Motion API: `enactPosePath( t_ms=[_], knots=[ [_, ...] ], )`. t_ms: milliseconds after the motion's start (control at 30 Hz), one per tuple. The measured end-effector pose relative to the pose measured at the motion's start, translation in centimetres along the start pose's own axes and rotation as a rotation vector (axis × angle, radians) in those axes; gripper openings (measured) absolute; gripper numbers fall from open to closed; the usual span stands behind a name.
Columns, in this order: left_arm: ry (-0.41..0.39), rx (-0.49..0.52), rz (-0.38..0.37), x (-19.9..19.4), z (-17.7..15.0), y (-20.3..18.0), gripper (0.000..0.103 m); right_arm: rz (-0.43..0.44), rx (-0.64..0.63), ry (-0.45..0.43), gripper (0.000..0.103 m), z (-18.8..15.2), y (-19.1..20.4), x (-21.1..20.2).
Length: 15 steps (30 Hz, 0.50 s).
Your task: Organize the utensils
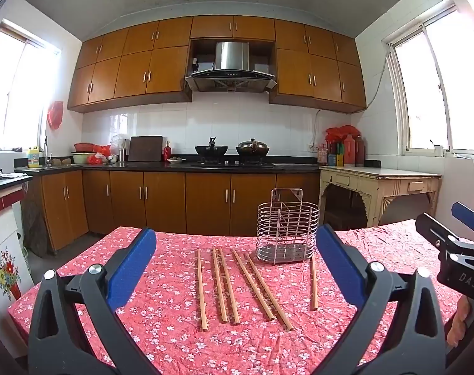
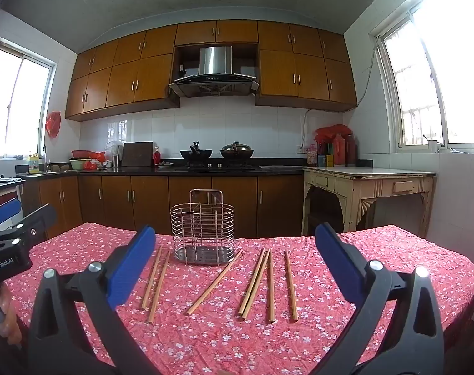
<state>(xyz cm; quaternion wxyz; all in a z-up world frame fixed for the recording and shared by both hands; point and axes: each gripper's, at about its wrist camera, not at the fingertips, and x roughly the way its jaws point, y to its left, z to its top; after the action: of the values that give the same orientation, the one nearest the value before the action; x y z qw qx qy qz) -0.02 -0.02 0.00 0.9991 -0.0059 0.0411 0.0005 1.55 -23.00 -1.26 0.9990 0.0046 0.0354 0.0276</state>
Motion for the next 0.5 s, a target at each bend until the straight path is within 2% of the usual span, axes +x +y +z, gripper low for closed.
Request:
enactPosePath(
  t_ms=[500],
  knots=[
    [0.000, 0.001, 0.000, 0.00, 0.00, 0.00, 0.101, 0.000, 0.000, -0.001, 0.099, -0.05, 0.06, 0.06]
  ],
)
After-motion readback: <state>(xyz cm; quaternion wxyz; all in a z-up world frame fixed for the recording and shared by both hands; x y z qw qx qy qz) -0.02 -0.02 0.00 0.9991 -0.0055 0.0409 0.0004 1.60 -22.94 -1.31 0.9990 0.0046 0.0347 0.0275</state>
